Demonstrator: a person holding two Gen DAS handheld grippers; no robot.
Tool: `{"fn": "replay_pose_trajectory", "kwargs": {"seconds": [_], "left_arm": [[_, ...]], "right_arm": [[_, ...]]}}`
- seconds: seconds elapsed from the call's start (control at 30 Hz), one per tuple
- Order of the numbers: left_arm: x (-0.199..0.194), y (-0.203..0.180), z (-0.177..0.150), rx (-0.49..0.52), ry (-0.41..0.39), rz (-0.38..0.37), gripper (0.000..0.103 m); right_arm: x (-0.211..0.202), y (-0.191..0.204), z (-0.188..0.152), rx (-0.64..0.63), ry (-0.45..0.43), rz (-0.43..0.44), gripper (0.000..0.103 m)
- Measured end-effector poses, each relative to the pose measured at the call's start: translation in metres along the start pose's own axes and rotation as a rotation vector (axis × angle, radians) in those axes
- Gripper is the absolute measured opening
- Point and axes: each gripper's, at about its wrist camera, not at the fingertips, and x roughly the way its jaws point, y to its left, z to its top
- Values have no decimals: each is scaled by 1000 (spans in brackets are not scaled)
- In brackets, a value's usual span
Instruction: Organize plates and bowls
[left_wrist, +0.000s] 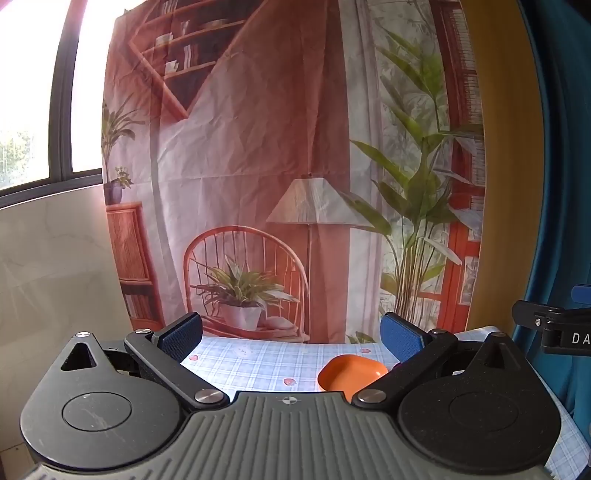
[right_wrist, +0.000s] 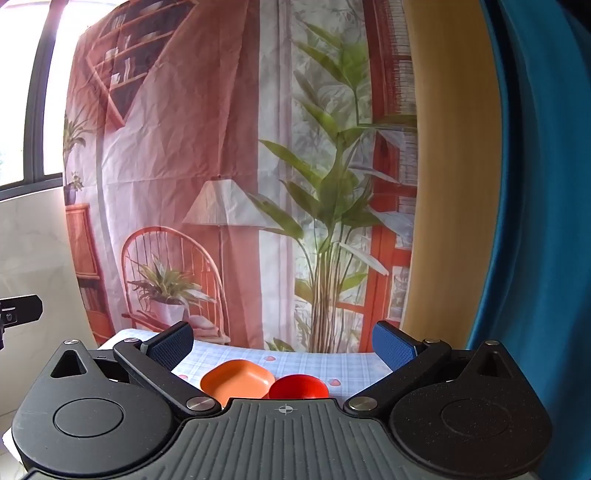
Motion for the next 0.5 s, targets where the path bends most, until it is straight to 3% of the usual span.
{"fn": "replay_pose_trajectory", "kwargs": {"seconds": [0.5], "left_arm": [[-1,-2,0,4,-2,-3,103]], "right_arm": [[0,1,-1,-1,-3,5,103]]}}
